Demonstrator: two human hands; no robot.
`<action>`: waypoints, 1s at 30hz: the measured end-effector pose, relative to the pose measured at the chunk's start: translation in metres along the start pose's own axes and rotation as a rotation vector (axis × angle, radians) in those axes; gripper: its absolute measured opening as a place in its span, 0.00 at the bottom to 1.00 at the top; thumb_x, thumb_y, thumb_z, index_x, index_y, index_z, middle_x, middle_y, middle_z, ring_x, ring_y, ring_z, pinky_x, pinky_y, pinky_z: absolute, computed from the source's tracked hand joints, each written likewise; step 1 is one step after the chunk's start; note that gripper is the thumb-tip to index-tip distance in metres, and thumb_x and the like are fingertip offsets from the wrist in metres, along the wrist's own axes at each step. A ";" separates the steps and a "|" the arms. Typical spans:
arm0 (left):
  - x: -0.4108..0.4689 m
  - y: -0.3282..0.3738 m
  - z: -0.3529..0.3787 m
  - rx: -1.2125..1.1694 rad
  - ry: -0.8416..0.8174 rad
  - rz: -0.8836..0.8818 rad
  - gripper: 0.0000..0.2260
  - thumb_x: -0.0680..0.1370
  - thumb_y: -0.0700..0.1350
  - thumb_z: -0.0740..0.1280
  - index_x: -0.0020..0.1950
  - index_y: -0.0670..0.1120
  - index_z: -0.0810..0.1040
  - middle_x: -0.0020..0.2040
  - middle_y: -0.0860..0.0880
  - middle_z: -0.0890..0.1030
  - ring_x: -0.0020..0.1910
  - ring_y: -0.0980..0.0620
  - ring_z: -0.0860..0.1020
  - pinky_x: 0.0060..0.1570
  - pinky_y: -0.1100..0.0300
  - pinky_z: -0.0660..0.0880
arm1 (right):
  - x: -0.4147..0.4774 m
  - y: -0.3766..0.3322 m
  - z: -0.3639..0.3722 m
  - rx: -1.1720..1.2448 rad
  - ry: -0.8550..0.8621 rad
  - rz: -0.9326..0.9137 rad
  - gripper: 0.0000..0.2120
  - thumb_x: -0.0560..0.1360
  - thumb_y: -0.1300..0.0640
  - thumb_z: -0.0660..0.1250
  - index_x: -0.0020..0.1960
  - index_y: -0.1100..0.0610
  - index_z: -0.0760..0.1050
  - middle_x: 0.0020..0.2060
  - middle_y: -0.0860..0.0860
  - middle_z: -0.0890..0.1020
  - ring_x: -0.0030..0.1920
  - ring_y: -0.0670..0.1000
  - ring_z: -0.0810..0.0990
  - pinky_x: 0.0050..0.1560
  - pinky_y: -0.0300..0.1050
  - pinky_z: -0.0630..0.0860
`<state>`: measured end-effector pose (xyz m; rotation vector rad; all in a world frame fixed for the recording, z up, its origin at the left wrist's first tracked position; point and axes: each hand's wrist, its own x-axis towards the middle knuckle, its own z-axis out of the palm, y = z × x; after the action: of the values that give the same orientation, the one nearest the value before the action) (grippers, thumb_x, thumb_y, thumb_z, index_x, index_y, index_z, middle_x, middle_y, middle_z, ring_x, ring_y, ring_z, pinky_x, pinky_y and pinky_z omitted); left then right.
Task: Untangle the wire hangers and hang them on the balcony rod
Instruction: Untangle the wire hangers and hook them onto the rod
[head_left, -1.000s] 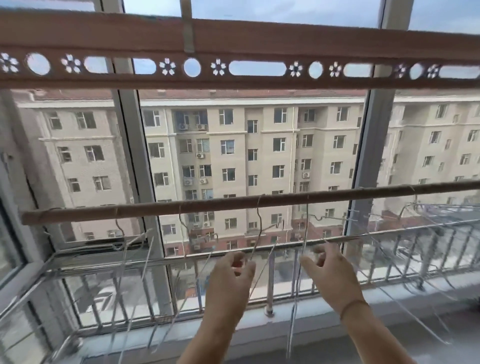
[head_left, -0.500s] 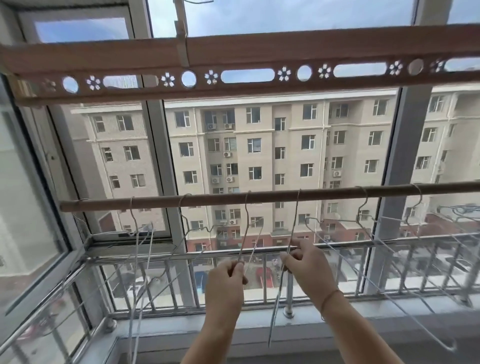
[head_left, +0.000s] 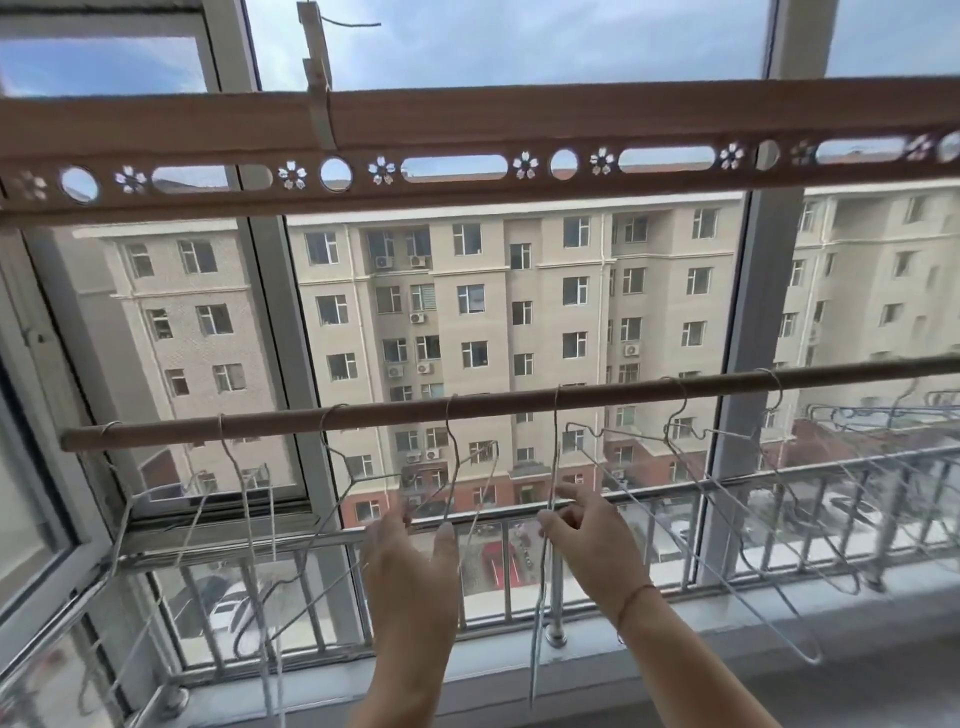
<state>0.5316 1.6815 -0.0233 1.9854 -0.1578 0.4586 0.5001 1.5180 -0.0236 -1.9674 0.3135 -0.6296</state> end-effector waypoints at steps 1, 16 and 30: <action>-0.001 0.009 0.000 0.000 0.047 0.081 0.20 0.75 0.46 0.68 0.65 0.42 0.71 0.58 0.44 0.76 0.59 0.46 0.74 0.60 0.48 0.72 | 0.000 0.001 -0.006 -0.017 0.026 -0.007 0.17 0.75 0.57 0.65 0.63 0.57 0.70 0.34 0.52 0.79 0.33 0.45 0.75 0.34 0.30 0.72; -0.091 0.140 0.128 -0.409 -0.670 -0.103 0.21 0.74 0.48 0.69 0.66 0.48 0.71 0.61 0.49 0.76 0.60 0.51 0.74 0.65 0.49 0.70 | 0.004 0.063 -0.213 -0.342 0.383 -0.097 0.16 0.73 0.56 0.68 0.60 0.57 0.74 0.46 0.49 0.80 0.44 0.45 0.77 0.45 0.32 0.74; -0.156 0.219 0.218 -0.271 -0.152 0.216 0.15 0.74 0.45 0.69 0.59 0.50 0.72 0.55 0.53 0.73 0.56 0.55 0.72 0.59 0.56 0.70 | 0.023 0.123 -0.333 -0.430 0.428 -0.265 0.11 0.73 0.59 0.68 0.55 0.60 0.77 0.48 0.53 0.80 0.46 0.46 0.76 0.50 0.31 0.73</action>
<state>0.3752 1.3751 0.0169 1.7418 -0.5078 0.3999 0.3402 1.2002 -0.0062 -2.2913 0.4849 -1.2454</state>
